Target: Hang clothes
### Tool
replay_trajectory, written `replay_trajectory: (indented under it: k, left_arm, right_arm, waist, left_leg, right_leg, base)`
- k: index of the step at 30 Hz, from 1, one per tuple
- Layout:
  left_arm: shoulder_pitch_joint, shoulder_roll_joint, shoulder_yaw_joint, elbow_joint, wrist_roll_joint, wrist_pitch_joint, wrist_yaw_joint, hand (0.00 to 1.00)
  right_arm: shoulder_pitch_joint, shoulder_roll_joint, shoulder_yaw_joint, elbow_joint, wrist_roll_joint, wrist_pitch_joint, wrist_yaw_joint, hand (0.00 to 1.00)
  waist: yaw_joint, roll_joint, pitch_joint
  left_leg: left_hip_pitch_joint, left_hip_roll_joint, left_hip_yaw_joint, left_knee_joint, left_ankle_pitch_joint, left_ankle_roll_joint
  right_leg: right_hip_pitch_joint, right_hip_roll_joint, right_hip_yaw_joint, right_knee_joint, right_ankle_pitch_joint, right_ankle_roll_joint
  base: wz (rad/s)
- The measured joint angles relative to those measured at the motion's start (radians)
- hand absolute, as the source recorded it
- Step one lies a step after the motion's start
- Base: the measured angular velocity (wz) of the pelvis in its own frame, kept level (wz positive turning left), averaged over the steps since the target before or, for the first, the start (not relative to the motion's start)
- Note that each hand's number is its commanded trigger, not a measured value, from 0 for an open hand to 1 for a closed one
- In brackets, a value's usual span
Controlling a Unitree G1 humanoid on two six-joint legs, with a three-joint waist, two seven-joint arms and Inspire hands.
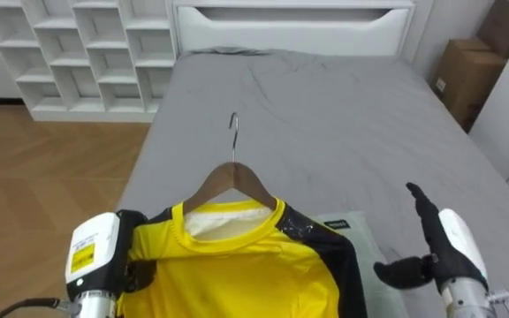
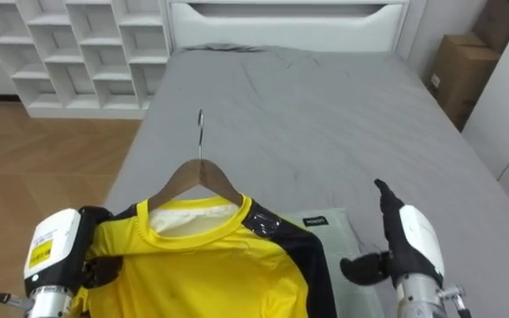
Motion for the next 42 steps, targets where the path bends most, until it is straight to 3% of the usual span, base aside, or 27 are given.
replay_trajectory:
  k: [5,14,17,23,30,35,42]
  left_arm:
    - [0.0,-0.01,-0.002,-0.096,0.024,0.007,-0.008,1.0]
    - [0.0,-0.035,-0.003,-0.112,0.033,0.029,-0.045,1.0]
    - [0.0,-0.036,-0.003,-0.123,0.033,0.029,-0.051,1.0]
    - [0.0,-0.037,-0.002,-0.131,0.038,0.029,-0.059,1.0]
    - [0.0,-0.037,-0.004,-0.139,0.053,0.032,-0.073,1.0]
    - [0.0,-0.037,-0.003,-0.139,0.054,0.036,-0.096,1.0]
    - [0.0,-0.037,-0.003,-0.139,0.064,0.045,-0.114,1.0]
  right_arm:
    - [-0.005,0.0,0.011,-0.107,-0.009,0.001,-0.006,0.0]
    - [-0.01,0.0,0.05,-0.128,-0.01,0.003,0.006,0.0]
    - [-0.025,0.0,0.05,-0.128,-0.008,0.003,0.015,0.0]
    - [-0.046,0.0,0.069,-0.127,-0.003,0.003,0.03,0.0]
    - [-0.048,0.0,0.107,-0.104,0.042,0.004,0.132,0.0]
    - [-0.047,0.0,0.15,-0.085,0.042,0.005,0.222,0.0]
    - [-0.047,0.001,0.162,-0.085,0.042,0.006,0.268,0.0]
  waist:
    - [0.019,-0.002,0.0007]
    - [0.026,-0.01,0.0048]
    - [0.037,-0.017,0.0088]
    - [0.05,-0.019,0.0088]
    - [0.061,-0.019,0.0088]
    - [0.073,-0.027,0.0132]
    - [0.077,-0.027,0.0133]
  left_leg:
    - [0.002,0.0,-0.003,-0.001,0.0,0.0]
    - [0.003,-0.004,-0.019,-0.007,0.0,0.0]
    - [0.001,-0.003,-0.019,-0.007,0.0,0.0]
    - [0.0,-0.004,-0.02,-0.009,0.0,0.0]
    - [0.003,-0.01,-0.019,-0.01,0.0,0.0]
    - [0.003,-0.01,-0.02,-0.011,0.0,0.0]
    - [0.003,-0.01,-0.02,-0.01,0.0,0.0]
  right_leg:
    - [0.01,0.0,-0.003,-0.01,0.0,0.0]
    - [0.017,-0.002,-0.025,-0.013,0.0,0.0]
    - [0.014,-0.002,-0.027,-0.014,0.0,0.0]
    - [0.014,-0.003,-0.031,-0.015,0.0,0.0]
    - [0.021,-0.009,-0.038,-0.015,0.0,0.0]
    - [0.016,-0.009,-0.04,-0.015,0.0,0.0]
    - [0.016,-0.009,-0.039,-0.014,0.0,0.0]
  base:
    - [0.02]
    - [0.06]
    - [0.0]
    - [0.0]
    - [-0.01]
    - [-0.01]
    - [0.0]
